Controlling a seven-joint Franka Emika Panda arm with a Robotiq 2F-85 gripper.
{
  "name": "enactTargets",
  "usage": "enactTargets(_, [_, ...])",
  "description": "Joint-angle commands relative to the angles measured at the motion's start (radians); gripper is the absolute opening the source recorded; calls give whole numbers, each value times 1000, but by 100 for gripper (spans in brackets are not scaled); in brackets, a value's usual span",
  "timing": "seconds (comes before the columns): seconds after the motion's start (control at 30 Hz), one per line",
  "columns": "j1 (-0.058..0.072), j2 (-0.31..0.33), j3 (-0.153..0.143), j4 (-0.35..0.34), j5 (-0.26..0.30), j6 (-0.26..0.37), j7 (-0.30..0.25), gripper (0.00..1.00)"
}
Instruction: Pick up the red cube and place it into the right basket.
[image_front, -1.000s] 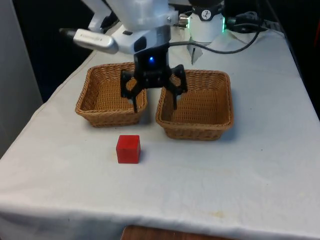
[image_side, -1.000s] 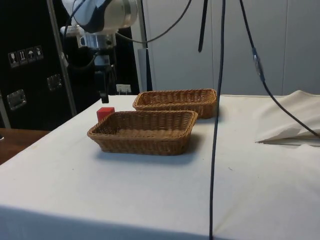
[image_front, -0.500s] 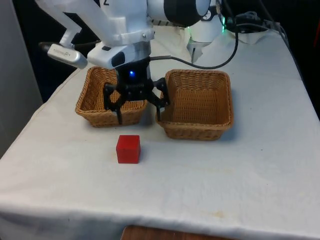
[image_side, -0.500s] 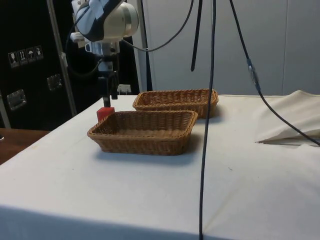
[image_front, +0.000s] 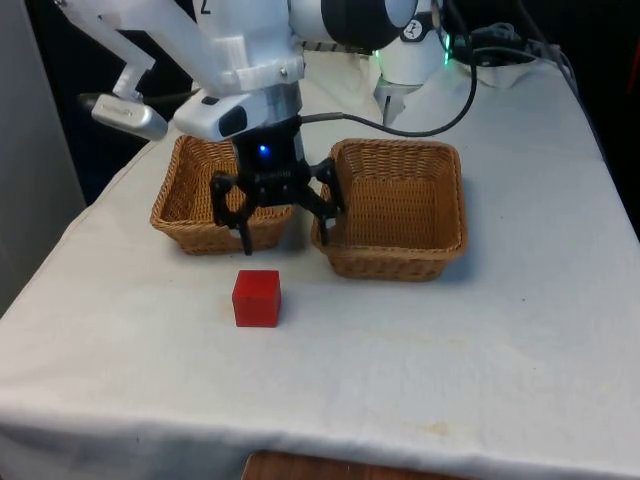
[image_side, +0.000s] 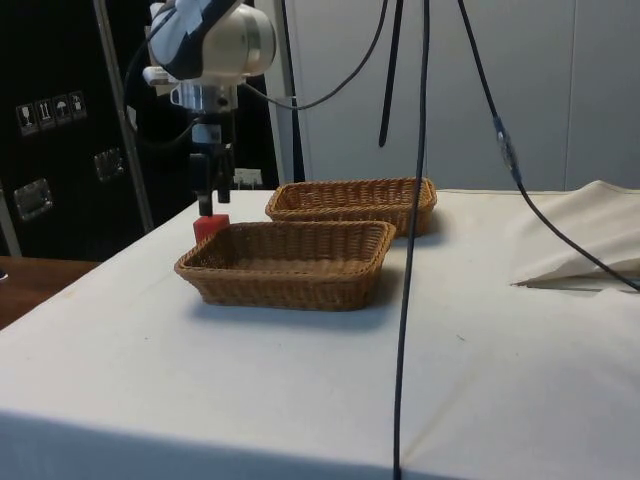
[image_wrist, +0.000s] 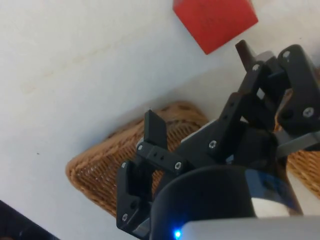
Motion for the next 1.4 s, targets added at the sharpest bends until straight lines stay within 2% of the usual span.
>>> enactTargets(0.0, [-10, 14, 6, 21, 5, -14, 7, 100])
enactTargets(0.13, [-14, 38, 4, 45, 19, -18, 13, 100])
enactTargets(0.17, [-3, 23, 0, 22, 18, 0, 5, 100])
enactTargets(0.2, [-17, 50, 2, 58, 23, -22, 14, 100])
enactTargets(0.37, [-33, 82, -14, 101, 22, -49, 12, 100])
enactTargets(0.4, [-19, 67, -16, 70, 27, -22, 4, 100])
enactTargets(0.43, [-35, 87, -18, 108, 22, -55, 12, 100])
enactTargets(0.5, [-42, 102, -28, 128, 22, -70, 11, 100])
enactTargets(0.6, [-48, 120, -33, 148, 26, -80, 11, 100])
enactTargets(0.63, [-35, 100, -39, 112, 29, -58, 0, 100])
enactTargets(0.67, [-51, 126, -33, 154, 28, -81, 11, 100])
enactTargets(0.9, [-65, 163, -34, 196, 36, -92, 15, 100])
enactTargets(0.93, [-49, 138, -40, 142, 41, -60, -3, 100])
enactTargets(0.97, [-67, 166, -34, 200, 36, -93, 15, 100])
enactTargets(1.1, [-76, 182, -35, 217, 35, -92, 13, 100])
enactTargets(1.13, [-77, 184, -35, 219, 35, -92, 13, 100])
enactTargets(1.17, [-60, 155, -41, 157, 41, -60, -8, 100])
enactTargets(1.2, [-79, 186, -36, 222, 36, -92, 12, 100])
enactTargets(1.33, [-84, 194, -41, 234, 39, -92, 7, 100])
enactTargets(1.37, [-67, 166, -47, 170, 43, -60, -13, 100])
